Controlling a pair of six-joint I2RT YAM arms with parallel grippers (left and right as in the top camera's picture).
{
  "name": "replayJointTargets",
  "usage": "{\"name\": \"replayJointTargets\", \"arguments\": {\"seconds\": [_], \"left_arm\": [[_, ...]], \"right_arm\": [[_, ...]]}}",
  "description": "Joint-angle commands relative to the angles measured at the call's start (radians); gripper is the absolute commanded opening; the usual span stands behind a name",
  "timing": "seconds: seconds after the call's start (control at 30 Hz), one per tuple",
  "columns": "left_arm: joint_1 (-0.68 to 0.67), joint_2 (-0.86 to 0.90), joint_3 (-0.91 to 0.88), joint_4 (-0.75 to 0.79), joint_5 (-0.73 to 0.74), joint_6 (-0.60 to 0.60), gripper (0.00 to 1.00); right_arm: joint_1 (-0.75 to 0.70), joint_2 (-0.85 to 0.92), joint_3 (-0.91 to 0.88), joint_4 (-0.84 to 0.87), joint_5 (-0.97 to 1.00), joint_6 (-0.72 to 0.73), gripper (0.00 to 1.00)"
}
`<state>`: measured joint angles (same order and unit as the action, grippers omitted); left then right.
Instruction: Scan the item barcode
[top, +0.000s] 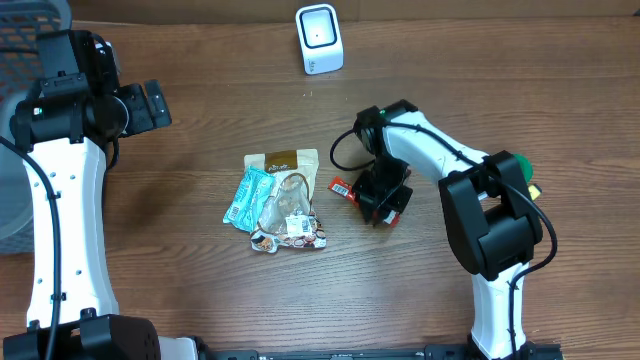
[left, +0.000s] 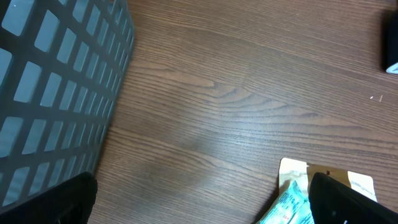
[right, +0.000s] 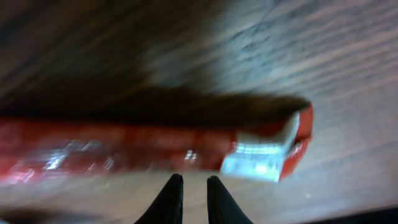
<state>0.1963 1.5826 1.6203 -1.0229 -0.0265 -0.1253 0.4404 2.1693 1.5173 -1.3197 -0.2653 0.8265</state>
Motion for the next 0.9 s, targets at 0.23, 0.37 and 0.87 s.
{"name": "replayJointTargets", "arguments": {"seconds": [0.23, 0.37, 0.87], "left_arm": [[-0.007, 0.007, 0.011, 0.003, 0.008, -0.013, 1.0], [-0.007, 0.007, 0.011, 0.002, 0.008, -0.013, 1.0], [-0.007, 0.007, 0.011, 0.003, 0.008, -0.013, 1.0]], "right_arm": [[-0.043, -0.015, -0.024, 0.071, 0.289, 0.034, 0.13], [-0.058, -0.015, -0.018, 0.082, 0.287, 0.0, 0.14], [0.003, -0.015, 0.002, -0.002, 0.066, -0.049, 0.06]]}}
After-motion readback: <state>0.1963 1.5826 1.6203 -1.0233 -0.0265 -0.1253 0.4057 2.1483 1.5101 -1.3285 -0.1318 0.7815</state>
